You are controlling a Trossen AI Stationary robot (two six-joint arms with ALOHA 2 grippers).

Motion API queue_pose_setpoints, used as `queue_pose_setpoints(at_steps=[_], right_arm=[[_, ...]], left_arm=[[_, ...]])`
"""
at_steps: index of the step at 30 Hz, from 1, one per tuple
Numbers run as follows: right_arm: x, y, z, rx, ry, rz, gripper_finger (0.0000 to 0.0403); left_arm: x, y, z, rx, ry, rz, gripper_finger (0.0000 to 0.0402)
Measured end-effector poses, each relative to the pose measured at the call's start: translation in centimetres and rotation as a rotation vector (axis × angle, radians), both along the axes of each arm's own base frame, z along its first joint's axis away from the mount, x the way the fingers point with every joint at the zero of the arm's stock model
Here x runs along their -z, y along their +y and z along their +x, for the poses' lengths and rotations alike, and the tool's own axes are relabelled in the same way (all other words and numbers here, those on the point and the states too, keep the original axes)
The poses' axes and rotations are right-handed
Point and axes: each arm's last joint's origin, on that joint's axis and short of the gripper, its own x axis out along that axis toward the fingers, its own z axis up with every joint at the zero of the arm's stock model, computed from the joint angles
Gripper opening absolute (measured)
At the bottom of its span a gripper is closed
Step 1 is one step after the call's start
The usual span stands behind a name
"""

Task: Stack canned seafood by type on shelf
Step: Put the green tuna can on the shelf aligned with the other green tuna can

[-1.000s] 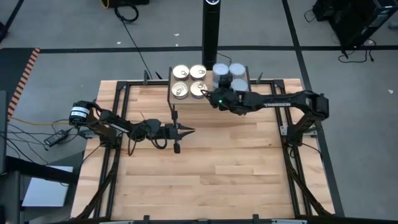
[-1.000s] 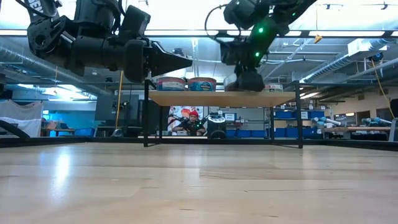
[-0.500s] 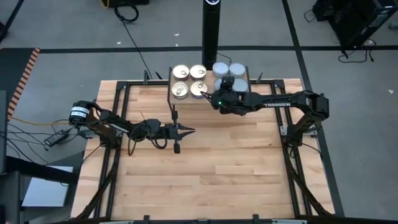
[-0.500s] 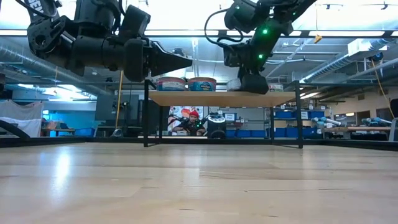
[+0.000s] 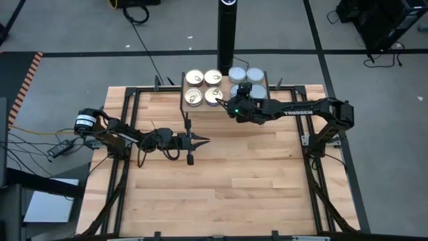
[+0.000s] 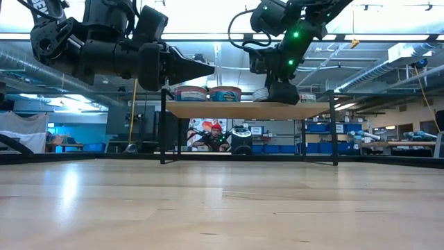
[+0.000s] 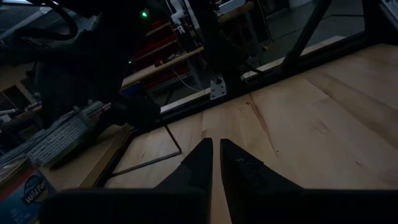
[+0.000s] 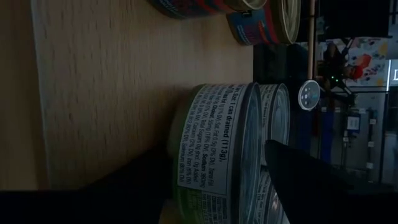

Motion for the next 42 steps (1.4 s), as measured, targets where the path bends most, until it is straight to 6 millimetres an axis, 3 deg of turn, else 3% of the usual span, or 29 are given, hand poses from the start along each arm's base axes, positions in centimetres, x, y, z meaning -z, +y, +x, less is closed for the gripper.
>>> queue_pose_setpoints(at_steps=[5,13,18,22,29,42], right_arm=[[-0.8,0.0,0.3,-0.002,-0.042,0.021,0.0274],[-4.4,0.0,1.0,0.02,-0.214,0.167,0.0275],[-4.5,-0.4,0.4,0.072,-0.209,0.221,0.0264],[-4.2,-0.4,0.3,0.075,-0.235,0.305,0.021],[-4.9,-0.6,1.0,-0.002,-0.343,0.345,0.002],[-4.9,-5.5,-0.3,0.093,-0.527,0.514,0.0011]], left_arm=[[0.0,0.0,0.0,0.0,0.0,0.0,0.0034],[0.1,0.0,0.0,0.0,0.005,-0.003,0.0034],[0.2,0.0,0.0,0.0,0.016,-0.003,0.0034],[0.2,0.0,0.0,0.0,0.016,-0.003,0.0034],[0.1,0.0,0.0,-0.001,0.015,-0.003,0.0034],[0.2,0.0,0.0,-0.001,0.015,-0.007,0.0034]])
